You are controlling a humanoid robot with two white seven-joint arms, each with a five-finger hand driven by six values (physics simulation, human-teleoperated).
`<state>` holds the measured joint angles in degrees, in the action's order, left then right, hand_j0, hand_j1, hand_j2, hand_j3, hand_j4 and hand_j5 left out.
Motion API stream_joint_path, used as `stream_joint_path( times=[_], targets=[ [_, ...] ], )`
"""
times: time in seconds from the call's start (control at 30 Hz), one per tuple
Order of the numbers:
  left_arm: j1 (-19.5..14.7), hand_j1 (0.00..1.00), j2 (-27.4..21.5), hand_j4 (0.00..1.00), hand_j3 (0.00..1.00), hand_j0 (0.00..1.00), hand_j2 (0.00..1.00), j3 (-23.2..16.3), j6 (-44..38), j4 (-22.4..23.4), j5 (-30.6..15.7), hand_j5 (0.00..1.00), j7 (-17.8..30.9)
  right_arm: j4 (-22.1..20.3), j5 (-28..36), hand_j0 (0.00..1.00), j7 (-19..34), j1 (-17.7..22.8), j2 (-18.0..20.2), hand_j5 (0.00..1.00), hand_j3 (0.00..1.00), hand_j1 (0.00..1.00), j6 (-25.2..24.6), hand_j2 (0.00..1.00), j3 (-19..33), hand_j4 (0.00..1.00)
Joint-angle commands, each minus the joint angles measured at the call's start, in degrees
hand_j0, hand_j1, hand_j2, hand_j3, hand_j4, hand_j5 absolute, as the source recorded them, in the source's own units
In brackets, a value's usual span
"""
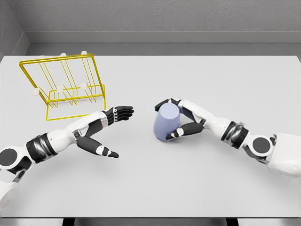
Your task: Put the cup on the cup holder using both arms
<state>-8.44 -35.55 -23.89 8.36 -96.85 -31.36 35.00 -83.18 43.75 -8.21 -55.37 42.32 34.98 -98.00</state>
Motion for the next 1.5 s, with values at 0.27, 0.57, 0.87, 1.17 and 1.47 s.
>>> stream_joint_path(
  times=[0.27, 0.57, 0.87, 1.17, 1.47],
  targets=[
    [0.00, 1.00, -0.14, 1.00, 1.00, 1.00, 1.00, -0.01, -0.10, 0.00, -0.37, 1.00, 0.00, 0.74, -1.47, 0.66, -0.84, 0.18, -4.97, 0.66, 0.66, 0.66, 0.02, 0.66, 0.18, 0.66],
    [0.00, 1.00, -0.14, 1.00, 1.00, 1.00, 1.00, 0.08, -0.10, 0.08, -0.37, 1.00, 0.00, 4.69, -1.47, 0.66, -1.99, 0.53, -5.58, 0.66, 0.66, 0.66, 0.02, 0.66, 0.18, 0.66],
    [0.00, 1.00, -0.14, 1.00, 1.00, 1.00, 1.00, 0.69, -0.18, 0.08, -0.28, 1.00, 0.00, 4.87, -2.00, 0.66, -1.99, 1.06, -6.20, 0.66, 0.66, 0.66, 0.02, 0.66, -0.70, 0.66],
    [0.00, 1.00, -0.14, 1.00, 1.00, 1.00, 1.00, 0.69, -0.18, 0.17, -0.28, 1.00, 0.00, 4.87, -2.00, 0.94, -1.99, 1.14, -6.29, 0.94, 0.94, 0.94, 0.02, 0.94, -1.06, 0.94],
    [-0.35, 1.00, -0.05, 1.00, 1.00, 1.00, 1.00, 0.87, -0.19, 0.61, -0.28, 1.00, 0.00, 4.87, -2.00, 1.00, -1.90, 0.70, -4.00, 1.00, 1.00, 1.00, 0.02, 1.00, -0.97, 1.00]
  ],
)
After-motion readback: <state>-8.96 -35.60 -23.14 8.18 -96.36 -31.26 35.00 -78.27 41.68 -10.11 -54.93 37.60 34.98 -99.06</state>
